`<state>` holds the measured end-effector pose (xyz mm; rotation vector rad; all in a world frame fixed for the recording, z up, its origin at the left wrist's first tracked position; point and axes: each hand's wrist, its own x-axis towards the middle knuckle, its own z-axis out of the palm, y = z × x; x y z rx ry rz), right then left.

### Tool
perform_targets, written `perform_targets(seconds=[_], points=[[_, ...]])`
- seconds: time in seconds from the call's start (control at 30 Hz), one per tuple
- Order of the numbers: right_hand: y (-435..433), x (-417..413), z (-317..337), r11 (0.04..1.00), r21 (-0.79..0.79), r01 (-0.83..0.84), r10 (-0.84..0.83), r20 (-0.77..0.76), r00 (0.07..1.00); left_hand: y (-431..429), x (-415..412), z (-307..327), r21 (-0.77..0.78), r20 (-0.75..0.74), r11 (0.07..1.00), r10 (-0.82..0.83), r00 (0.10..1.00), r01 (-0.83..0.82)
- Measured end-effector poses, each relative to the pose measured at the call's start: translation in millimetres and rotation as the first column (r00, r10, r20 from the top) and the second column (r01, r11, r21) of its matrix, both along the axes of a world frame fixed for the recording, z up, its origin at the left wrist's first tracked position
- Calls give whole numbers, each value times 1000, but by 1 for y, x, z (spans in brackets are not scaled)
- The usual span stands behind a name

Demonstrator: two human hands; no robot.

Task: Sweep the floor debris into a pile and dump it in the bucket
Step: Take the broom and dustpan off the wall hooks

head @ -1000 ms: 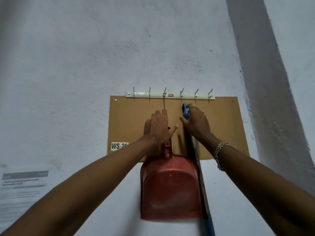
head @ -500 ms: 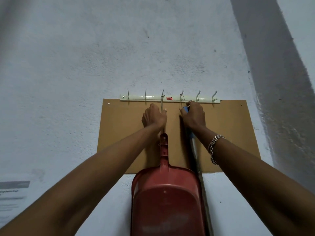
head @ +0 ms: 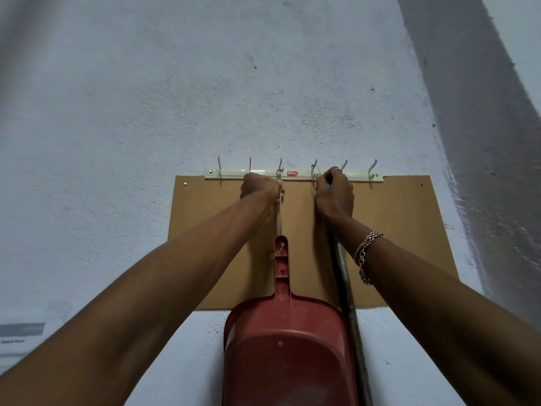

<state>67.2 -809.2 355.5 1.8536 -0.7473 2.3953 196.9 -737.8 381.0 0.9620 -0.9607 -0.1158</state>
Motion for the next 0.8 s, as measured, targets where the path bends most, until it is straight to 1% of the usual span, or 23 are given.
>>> perform_targets(seconds=[0.07,0.13,0.17,0.27,0.37,0.57,0.67,0.73,0.8], points=[[1,-2,5,1000,-24,-1,1,22,1000,1,2,4,-52,2,997,58,998,-57],[2,-5,10,999,-42,5,-4,28,1000,1,3,8,-71,9,992,101,995,-100],[3,-7,12,999,-47,6,-4,33,999,0,4,10,-79,25,986,149,989,-146],[5,-12,21,998,-61,-14,16,39,999,5,3,13,-139,114,937,338,934,-322],[10,-14,30,997,-75,-29,31,26,999,14,-6,20,-218,195,893,436,879,-395],[18,-12,24,992,-111,-65,66,-2,998,21,-9,19,-315,290,868,474,832,-384],[18,-13,6,991,-94,-98,95,-30,995,17,-2,-3,-358,383,864,482,788,-355],[19,-15,-11,993,-72,-94,91,-41,995,14,6,-20,-376,461,865,486,742,-333],[24,-18,-30,993,-45,-106,103,-59,993,13,14,-38,-356,526,890,444,725,-286]])
